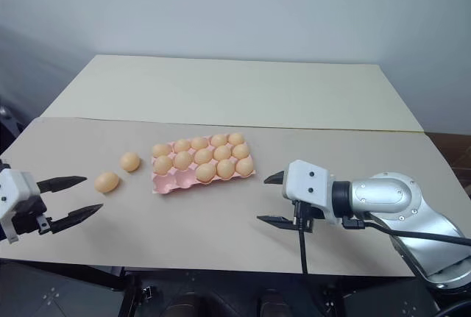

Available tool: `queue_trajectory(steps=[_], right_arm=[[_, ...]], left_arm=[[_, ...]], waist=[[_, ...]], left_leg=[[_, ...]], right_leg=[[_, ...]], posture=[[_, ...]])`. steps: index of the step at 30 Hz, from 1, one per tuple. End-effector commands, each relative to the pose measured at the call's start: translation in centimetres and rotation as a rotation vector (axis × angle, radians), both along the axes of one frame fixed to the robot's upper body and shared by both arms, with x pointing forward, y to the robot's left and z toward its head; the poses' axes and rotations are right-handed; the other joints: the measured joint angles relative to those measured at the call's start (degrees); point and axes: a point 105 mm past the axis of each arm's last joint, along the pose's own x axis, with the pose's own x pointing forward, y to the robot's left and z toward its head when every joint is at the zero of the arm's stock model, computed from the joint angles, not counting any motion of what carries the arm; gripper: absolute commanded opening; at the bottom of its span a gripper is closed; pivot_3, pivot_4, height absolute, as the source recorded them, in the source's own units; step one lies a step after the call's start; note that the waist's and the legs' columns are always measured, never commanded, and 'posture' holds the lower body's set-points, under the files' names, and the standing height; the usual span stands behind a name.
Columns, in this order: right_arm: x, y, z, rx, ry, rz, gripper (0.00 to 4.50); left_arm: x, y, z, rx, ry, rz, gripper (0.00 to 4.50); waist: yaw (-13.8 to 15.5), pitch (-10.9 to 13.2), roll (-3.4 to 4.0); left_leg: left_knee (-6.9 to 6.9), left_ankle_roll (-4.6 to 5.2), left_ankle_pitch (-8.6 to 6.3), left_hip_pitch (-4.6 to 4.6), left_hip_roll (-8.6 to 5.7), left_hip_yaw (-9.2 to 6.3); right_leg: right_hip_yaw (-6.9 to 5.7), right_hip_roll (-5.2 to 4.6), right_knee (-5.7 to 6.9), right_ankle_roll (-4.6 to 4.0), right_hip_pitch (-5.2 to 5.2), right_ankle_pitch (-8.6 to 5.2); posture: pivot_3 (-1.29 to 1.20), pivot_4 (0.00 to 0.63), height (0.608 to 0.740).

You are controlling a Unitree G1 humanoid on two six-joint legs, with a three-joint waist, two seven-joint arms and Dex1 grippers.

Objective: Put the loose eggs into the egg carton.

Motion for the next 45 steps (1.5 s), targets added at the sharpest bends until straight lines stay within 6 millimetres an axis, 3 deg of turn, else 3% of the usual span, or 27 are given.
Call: queue_trajectory(steps=[1, 9, 26, 38, 41, 45], right_arm=[[-0.2, 0.0, 0.9, -0.017, -0.047, 0.039, 4.47], [0.7, 0.1, 0.9, -0.024, -0.077, 0.011, 4.47], [0.2, -0.2, 0.6, -0.030, -0.066, -0.085, 4.47], [-0.1, -0.3, 0.4, -0.026, -0.055, -0.133, 4.47], [0.0, -0.3, 0.3, -0.025, -0.052, -0.142, 4.50], [0.2, -0.2, 0.3, -0.022, -0.051, -0.145, 4.50]], left_arm=[[0.1, 1.2, 0.9, 0.047, -0.051, 0.091, 3.65], [2.8, 2.7, 0.9, 0.020, -0.071, 0.241, 3.65], [9.4, 0.7, -3.4, -0.098, 0.066, 0.263, 3.65], [10.8, 0.3, -5.7, -0.106, 0.180, 0.301, 3.65], [10.5, 0.4, -5.7, -0.077, 0.196, 0.302, 3.10], [10.1, 0.8, -6.0, -0.047, 0.226, 0.313, 1.88]], waist=[[0.12, 0.00, 0.00], [0.12, 0.00, 0.00], [0.07, 0.00, -0.01], [0.07, -0.01, -0.01], [0.06, -0.01, -0.02], [-0.16, -0.01, -0.02]], left_leg=[[0.00, 0.00, 0.00, 0.00, 0.00, 0.00], [-0.01, -0.01, 0.00, 0.01, -0.01, 0.00], [0.00, -0.01, 0.00, -0.05, -0.04, -0.01], [0.02, -0.01, 0.00, -0.05, -0.05, -0.02], [0.02, -0.01, 0.00, -0.03, -0.06, -0.02], [0.02, -0.01, 0.00, -0.03, -0.05, -0.02]], right_leg=[[0.00, 0.00, 0.00, 0.00, 0.01, 0.00], [0.00, 0.00, 0.00, 0.00, 0.01, 0.00], [0.01, 0.00, 0.05, 0.00, -0.05, 0.01], [0.01, -0.01, 0.07, 0.00, -0.03, 0.01], [0.00, -0.01, 0.08, 0.00, -0.01, 0.01], [0.01, 0.00, 0.08, 0.00, -0.02, 0.01]], posture=[[0.00, 0.150, 0.740], [0.00, 0.150, 0.740], [0.00, 0.150, 0.740], [0.00, 0.150, 0.740], [0.00, 0.150, 0.740], [0.00, 0.150, 0.740]])
